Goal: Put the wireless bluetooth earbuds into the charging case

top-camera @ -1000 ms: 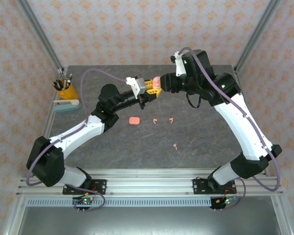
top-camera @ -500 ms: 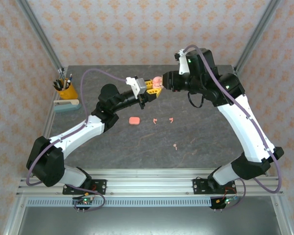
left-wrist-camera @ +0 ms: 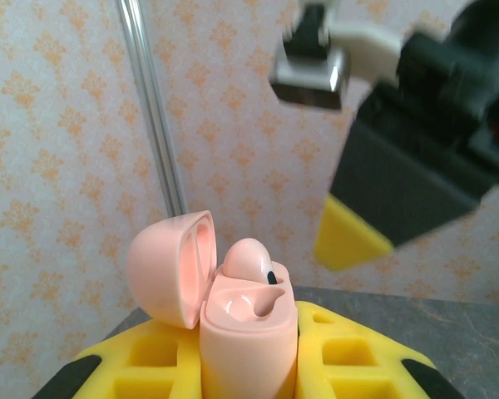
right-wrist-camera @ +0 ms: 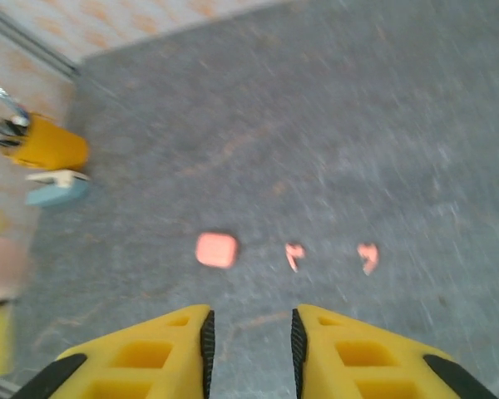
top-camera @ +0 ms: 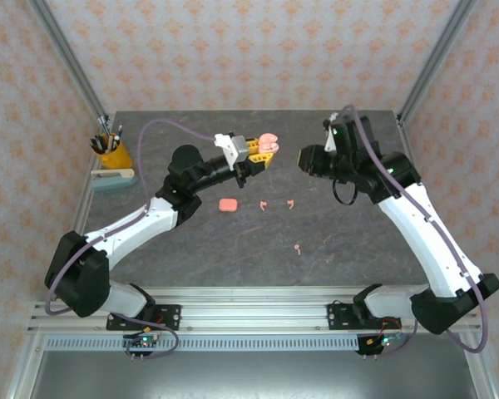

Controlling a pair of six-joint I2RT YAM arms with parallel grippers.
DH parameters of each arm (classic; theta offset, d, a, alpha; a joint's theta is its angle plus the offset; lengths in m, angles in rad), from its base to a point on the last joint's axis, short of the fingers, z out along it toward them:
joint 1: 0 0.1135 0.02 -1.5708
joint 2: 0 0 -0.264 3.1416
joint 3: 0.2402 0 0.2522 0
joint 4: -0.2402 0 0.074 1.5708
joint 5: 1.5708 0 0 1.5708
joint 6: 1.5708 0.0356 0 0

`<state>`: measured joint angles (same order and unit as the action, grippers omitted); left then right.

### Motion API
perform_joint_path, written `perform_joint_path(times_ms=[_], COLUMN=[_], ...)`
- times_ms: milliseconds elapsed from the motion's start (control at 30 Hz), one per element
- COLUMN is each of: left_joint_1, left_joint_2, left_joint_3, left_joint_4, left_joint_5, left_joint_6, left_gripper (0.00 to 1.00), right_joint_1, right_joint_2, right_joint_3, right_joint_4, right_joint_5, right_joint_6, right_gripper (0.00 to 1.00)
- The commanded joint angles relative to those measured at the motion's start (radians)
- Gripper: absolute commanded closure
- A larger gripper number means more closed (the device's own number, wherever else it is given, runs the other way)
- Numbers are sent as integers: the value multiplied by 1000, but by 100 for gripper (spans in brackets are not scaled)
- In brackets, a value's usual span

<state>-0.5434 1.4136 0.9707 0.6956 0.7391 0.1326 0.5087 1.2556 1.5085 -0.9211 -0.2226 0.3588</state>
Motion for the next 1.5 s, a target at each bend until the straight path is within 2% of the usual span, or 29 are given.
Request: perform_joint_path(times_ms=[0,233,467,767,1467], left_joint_1=[-12,-12,-20,-27,-27], left_joint_2=[-45,-67,-80,-101,-109], left_joint_3=[-20,-39,-49,-50,-44], left_joint_4=[41,36,33,11,-3], left_joint_5=[-20,-21,-28,-37,-47], left_joint_6=[19,15,13,23,40], left_gripper=[100,100,100,100,100], right_joint_1=[-4,-3,31,92,117], right_joint_2=[-27,-34,32,171,405], right_joint_3=[-164,-427,-574,-607,-522], right_joint_4=[28,39,100,161,149], right_joint_5=[31,-5,-75,-72,-34], right_joint_6=[79,127,129,103,14], right_gripper=[61,45,44,48,53])
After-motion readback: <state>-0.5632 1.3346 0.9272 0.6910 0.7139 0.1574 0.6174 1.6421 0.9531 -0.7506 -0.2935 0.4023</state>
